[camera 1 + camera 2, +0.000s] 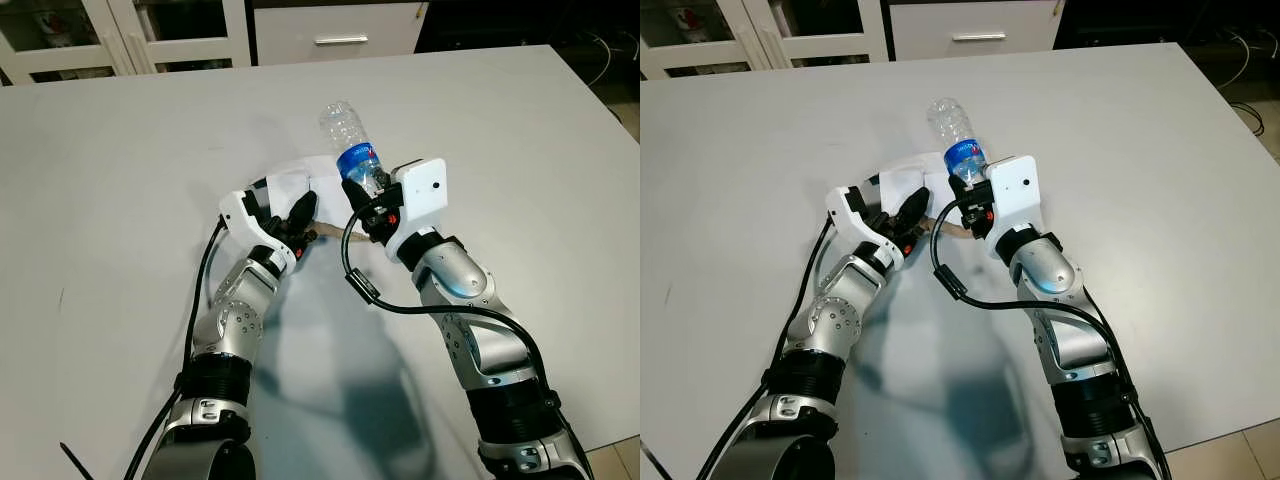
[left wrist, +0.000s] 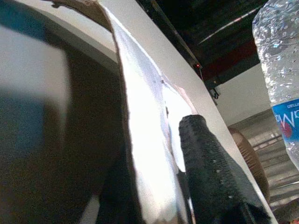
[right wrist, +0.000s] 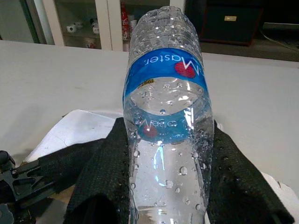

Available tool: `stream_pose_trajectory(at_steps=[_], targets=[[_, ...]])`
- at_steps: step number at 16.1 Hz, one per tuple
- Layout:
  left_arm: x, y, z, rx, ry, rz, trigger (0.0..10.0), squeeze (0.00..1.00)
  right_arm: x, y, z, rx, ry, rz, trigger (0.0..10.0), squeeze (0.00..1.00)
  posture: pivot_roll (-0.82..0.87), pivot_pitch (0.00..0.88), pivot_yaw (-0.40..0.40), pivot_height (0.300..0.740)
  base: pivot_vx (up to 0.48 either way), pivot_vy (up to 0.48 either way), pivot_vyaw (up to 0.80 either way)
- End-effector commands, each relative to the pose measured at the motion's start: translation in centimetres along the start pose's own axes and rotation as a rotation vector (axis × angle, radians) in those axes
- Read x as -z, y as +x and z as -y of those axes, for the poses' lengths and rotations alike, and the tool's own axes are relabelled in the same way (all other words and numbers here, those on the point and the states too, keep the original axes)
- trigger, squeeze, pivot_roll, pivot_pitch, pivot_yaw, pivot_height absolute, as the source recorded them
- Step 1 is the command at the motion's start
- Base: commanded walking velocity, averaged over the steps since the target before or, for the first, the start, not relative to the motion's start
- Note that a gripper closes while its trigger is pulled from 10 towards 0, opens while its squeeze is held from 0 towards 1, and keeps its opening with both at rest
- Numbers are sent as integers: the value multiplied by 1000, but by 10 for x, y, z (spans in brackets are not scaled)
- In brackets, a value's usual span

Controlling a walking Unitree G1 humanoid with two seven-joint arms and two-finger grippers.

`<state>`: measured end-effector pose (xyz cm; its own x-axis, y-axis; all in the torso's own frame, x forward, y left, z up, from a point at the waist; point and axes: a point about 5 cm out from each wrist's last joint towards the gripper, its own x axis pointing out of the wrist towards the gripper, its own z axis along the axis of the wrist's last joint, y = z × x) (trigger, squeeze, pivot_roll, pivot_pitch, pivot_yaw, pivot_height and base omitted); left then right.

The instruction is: Picking trash to rubbish bin

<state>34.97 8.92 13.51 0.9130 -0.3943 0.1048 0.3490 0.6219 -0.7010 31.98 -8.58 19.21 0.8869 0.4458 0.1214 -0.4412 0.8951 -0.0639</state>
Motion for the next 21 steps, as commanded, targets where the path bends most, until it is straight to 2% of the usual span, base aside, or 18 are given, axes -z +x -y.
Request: stream_pose_trajectory(at_steps=[1,3,5,10,11,14,17,19,20,21], targets=[[17,-4,-8,-45,-43,-56,0,0,-2,-3,3,15,2,4,10000,0,-212,250,-38,740,0,0,0],[17,-4,-8,-51,-38,-47,0,0,-1,-3,3,15,2,3,10000,0,-212,250,-38,740,0,0,0],[9,-7,-12,-95,-8,12,0,0,-1,-3,3,12,0,2,10000,0,-212,250,-38,740,0,0,0],[-6,-16,-13,-129,112,90,0,0,-1,-1,1,4,-1,5,10000,0,-193,238,-39,740,0,0,0],[-12,-19,-10,-142,200,126,0,0,-1,1,1,1,-2,8,10000,0,-186,232,-37,740,0,0,0],[-27,-30,2,-146,371,194,0,0,-1,4,1,2,-2,14,10000,0,-168,222,-34,740,0,0,0],[-38,-50,11,-170,499,242,0,0,-2,7,1,1,-2,20,10000,0,-145,211,-33,740,0,0,0],[-44,-61,12,-194,552,267,0,0,-2,10,2,3,-2,24,10000,0,-124,205,-29,740,0,0,0],[-49,-69,12,-201,622,279,0,0,-2,11,2,5,-1,29,10000,0,-112,201,-28,740,0,0,0],[-52,-77,10,-227,658,280,0,0,-2,13,1,4,2,33,10000,0,-98,198,-26,740,0,0,0]])
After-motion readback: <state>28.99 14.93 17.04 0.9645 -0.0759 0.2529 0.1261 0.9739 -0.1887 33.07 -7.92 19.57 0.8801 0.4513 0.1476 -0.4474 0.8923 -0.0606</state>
